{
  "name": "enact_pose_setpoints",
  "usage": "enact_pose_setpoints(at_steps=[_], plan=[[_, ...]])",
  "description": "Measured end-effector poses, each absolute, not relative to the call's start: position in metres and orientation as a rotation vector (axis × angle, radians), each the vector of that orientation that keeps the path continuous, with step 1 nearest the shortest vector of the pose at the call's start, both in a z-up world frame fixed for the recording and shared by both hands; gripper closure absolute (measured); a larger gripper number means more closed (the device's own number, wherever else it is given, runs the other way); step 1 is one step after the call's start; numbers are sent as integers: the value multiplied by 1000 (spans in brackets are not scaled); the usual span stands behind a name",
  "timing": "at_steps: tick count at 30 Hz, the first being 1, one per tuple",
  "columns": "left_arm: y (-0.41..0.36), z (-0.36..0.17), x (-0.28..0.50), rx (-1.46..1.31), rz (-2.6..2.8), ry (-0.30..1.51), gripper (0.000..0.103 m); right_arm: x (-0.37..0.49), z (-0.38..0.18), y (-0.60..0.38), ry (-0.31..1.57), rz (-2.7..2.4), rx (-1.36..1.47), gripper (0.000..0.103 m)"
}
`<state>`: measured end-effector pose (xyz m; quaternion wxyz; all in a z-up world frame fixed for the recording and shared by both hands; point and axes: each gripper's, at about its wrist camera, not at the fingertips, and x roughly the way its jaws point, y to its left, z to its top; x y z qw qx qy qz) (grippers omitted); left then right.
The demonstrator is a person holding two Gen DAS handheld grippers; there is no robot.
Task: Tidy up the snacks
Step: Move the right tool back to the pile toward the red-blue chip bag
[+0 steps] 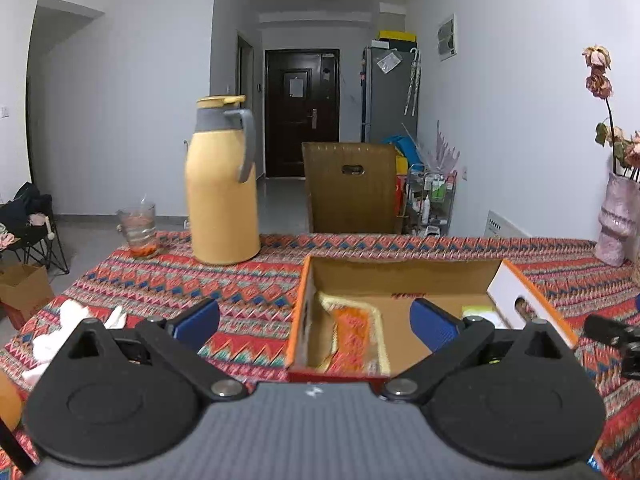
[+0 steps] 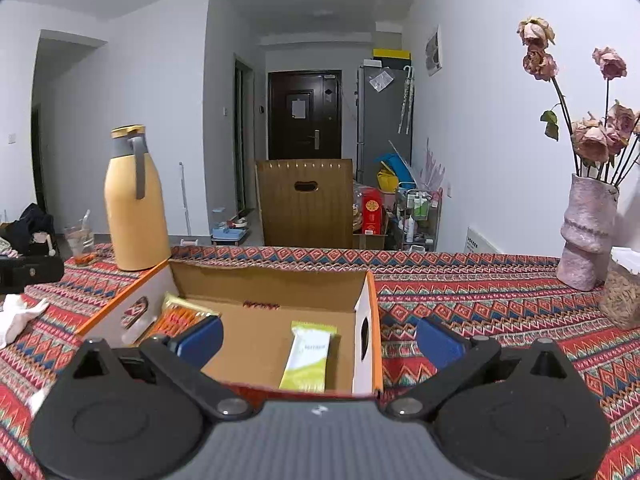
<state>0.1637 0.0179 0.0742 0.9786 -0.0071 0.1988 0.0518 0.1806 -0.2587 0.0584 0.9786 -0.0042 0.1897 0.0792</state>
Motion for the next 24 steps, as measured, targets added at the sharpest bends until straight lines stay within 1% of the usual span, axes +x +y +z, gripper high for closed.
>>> enact_pose_setpoints(at_steps=[14, 20, 24], plan=[[34, 26, 100, 5, 92, 452, 0, 107, 32, -261, 370, 169, 20, 0], [32, 3, 91, -26, 78, 466, 0, 82, 17, -257, 395, 166, 53, 0], [31, -10, 88, -17, 89, 440, 0, 72, 7, -252, 417, 168, 48, 0]])
